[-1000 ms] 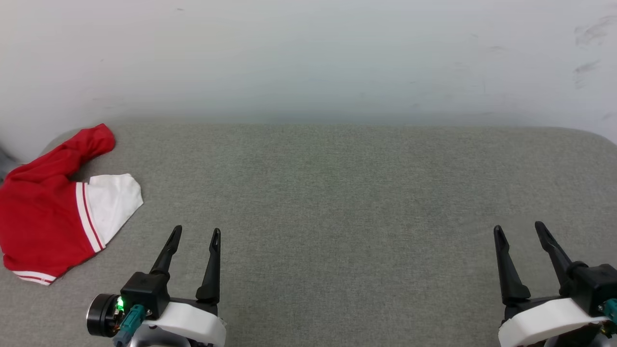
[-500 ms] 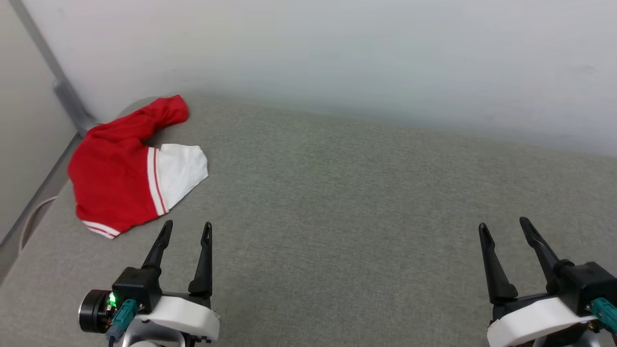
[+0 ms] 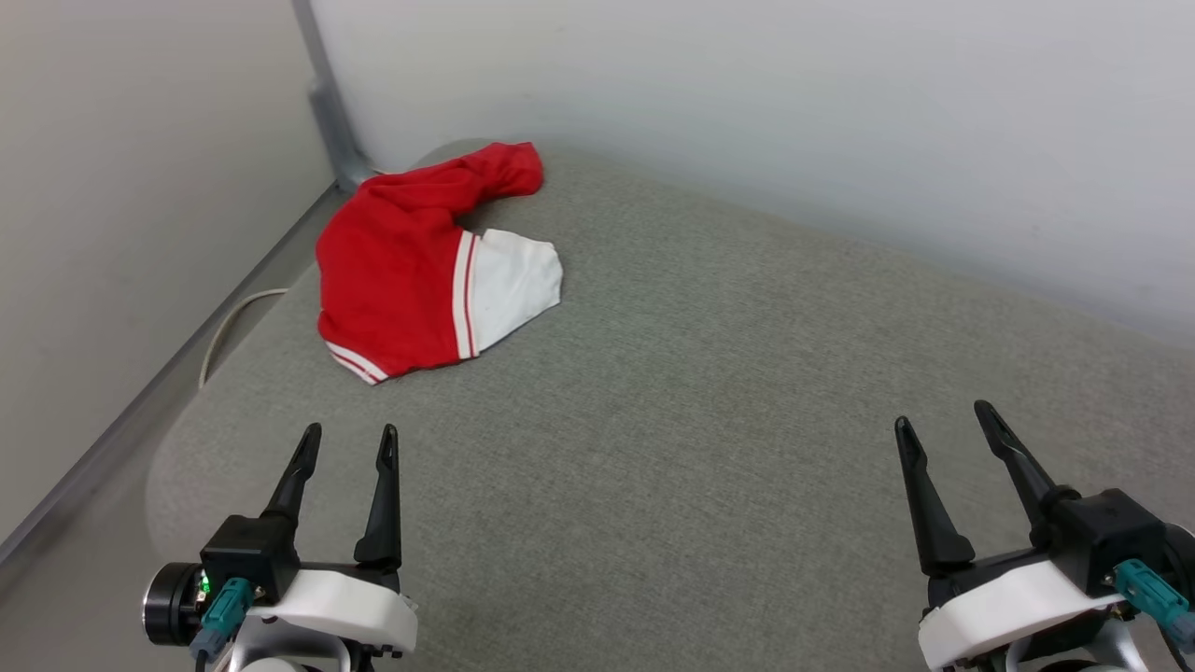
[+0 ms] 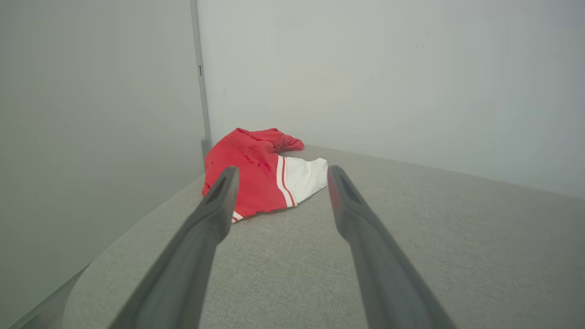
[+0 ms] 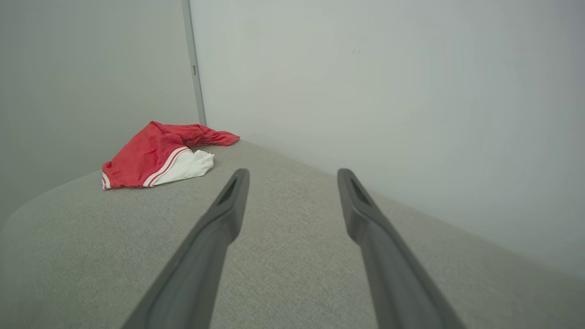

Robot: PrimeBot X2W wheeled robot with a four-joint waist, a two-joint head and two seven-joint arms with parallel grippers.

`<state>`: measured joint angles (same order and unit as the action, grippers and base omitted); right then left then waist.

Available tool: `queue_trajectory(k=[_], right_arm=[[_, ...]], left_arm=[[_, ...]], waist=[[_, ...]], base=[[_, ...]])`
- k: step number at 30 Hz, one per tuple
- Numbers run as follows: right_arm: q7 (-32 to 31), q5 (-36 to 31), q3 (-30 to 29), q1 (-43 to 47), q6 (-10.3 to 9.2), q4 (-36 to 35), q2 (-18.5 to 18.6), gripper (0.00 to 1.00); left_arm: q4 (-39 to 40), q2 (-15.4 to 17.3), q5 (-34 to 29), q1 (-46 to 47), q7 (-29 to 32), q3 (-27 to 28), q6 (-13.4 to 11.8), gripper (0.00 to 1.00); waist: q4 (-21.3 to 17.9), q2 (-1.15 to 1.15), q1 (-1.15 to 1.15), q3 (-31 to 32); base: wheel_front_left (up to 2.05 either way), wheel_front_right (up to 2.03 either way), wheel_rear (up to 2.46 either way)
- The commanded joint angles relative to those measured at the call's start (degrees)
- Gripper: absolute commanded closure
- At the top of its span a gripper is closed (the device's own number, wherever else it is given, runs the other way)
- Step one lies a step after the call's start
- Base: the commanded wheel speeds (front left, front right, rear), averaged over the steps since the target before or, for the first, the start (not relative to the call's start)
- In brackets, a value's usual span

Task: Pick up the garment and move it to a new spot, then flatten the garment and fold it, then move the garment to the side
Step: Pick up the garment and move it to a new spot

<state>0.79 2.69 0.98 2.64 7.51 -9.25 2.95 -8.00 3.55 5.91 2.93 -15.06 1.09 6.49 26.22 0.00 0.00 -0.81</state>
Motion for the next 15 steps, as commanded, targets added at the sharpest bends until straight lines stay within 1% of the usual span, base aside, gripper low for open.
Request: queue_trajectory(k=[1, 4, 15], right_arm=[[0.0, -0.2, 0.2, -0.3, -0.04, 0.0, -0.1, 0.00], [0.0, 0.2, 0.6, -0.7, -0.04, 0.1, -0.1, 0.00], [-0.2, 0.1, 1.7, -2.6, -0.04, 1.0, -0.1, 0.00]], left_arm=[[0.0, 0.0, 0.4, 0.5, -0.2, 0.2, 0.0, 0.00], [0.2, -0.1, 0.4, 0.1, -0.2, 0.4, 0.0, 0.00], [1.6, -0.4, 1.1, -0.8, -0.2, 2.1, -0.3, 0.00]], waist=[[2.2, 0.00, 0.00, 0.0], [3.7, 0.00, 0.00, 0.1], [4.3, 0.00, 0.00, -1.1]], base=[[0.00, 0.00, 0.00], [0.00, 0.00, 0.00], [0.00, 0.00, 0.00]])
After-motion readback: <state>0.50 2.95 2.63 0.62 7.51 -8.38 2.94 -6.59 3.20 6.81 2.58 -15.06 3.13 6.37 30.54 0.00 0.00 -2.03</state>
